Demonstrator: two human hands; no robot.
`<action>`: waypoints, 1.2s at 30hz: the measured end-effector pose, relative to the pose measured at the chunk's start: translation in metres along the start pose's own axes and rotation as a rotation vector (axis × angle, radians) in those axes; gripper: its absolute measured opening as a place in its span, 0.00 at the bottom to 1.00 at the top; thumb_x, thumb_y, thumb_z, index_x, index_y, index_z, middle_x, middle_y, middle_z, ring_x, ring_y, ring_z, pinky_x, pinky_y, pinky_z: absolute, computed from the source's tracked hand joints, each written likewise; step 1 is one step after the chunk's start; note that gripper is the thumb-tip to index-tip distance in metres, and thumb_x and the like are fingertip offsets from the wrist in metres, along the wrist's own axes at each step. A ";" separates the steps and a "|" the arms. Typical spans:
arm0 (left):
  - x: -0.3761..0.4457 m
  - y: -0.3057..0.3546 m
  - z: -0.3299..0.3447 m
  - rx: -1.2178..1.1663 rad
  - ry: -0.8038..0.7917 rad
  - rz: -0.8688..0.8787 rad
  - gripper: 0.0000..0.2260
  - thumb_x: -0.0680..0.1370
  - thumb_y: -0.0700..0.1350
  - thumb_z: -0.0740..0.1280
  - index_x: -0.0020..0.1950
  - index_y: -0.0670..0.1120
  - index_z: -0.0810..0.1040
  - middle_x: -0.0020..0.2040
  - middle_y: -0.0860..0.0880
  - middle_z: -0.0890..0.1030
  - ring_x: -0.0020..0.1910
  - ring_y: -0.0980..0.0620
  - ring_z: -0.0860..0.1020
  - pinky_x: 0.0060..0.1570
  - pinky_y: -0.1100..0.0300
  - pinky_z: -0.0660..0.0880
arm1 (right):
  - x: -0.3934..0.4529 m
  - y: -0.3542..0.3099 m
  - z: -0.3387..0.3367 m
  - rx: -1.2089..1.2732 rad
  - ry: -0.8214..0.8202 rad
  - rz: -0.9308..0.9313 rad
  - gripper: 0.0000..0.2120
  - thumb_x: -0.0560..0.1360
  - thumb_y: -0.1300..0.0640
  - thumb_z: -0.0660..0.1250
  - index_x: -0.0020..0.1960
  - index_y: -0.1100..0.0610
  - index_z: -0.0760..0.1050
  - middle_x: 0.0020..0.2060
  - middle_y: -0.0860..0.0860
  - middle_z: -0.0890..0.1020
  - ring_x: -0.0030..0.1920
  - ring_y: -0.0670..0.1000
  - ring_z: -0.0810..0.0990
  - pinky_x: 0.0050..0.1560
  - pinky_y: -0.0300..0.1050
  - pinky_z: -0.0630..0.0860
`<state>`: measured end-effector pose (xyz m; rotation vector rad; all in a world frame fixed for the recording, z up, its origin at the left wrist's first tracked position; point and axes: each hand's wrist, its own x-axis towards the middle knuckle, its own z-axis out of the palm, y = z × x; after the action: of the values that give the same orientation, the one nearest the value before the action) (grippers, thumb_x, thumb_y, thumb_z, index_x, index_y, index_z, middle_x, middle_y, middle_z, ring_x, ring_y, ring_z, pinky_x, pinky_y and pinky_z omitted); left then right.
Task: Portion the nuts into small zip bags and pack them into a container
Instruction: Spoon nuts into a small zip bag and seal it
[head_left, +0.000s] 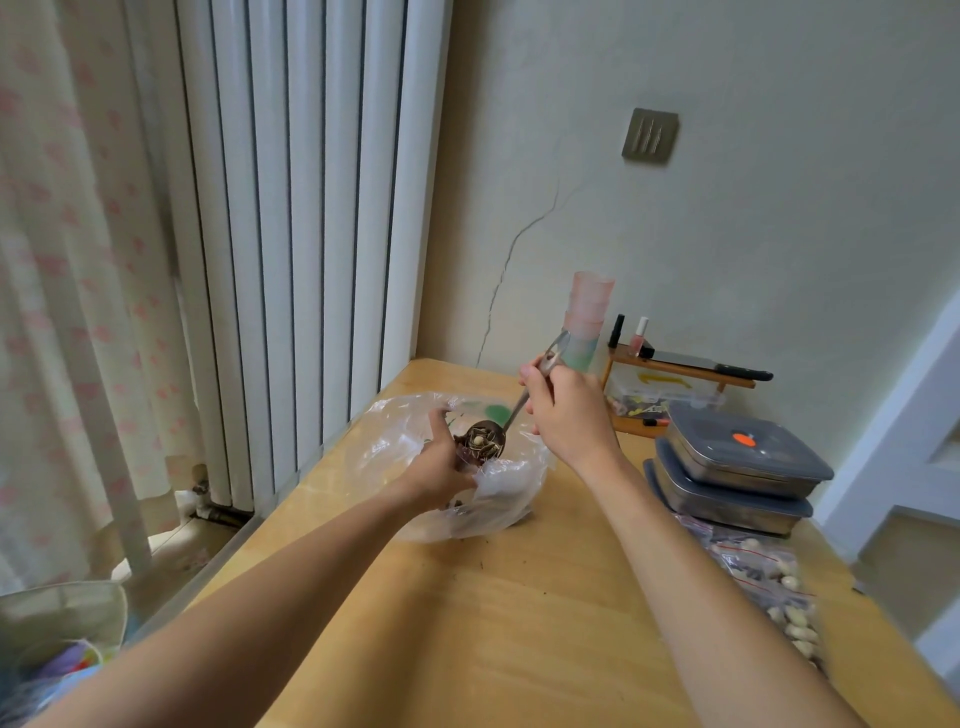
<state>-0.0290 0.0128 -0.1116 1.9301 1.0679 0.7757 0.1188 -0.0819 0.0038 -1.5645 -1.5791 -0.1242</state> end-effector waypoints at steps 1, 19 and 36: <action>0.000 0.000 0.000 0.005 0.007 0.001 0.40 0.72 0.33 0.67 0.73 0.54 0.45 0.44 0.41 0.78 0.32 0.47 0.75 0.24 0.57 0.74 | 0.001 0.001 0.001 -0.001 0.004 0.002 0.17 0.85 0.52 0.61 0.51 0.62 0.83 0.37 0.55 0.83 0.39 0.56 0.83 0.44 0.61 0.82; 0.012 0.000 0.017 -0.075 0.097 0.078 0.41 0.74 0.39 0.74 0.73 0.53 0.47 0.45 0.44 0.82 0.38 0.48 0.82 0.36 0.53 0.80 | 0.011 -0.001 -0.001 -0.066 -0.038 -0.137 0.16 0.85 0.51 0.60 0.46 0.60 0.78 0.35 0.56 0.82 0.37 0.58 0.82 0.43 0.58 0.79; 0.005 -0.002 0.018 -0.134 0.130 0.080 0.37 0.75 0.35 0.69 0.74 0.52 0.49 0.42 0.42 0.80 0.33 0.46 0.79 0.32 0.54 0.78 | 0.008 -0.008 0.004 -0.154 -0.012 -0.386 0.14 0.84 0.50 0.60 0.53 0.59 0.77 0.39 0.54 0.81 0.39 0.59 0.80 0.40 0.57 0.78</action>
<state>-0.0126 0.0118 -0.1215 1.8388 0.9932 1.0032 0.1112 -0.0750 0.0100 -1.3568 -1.9033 -0.4574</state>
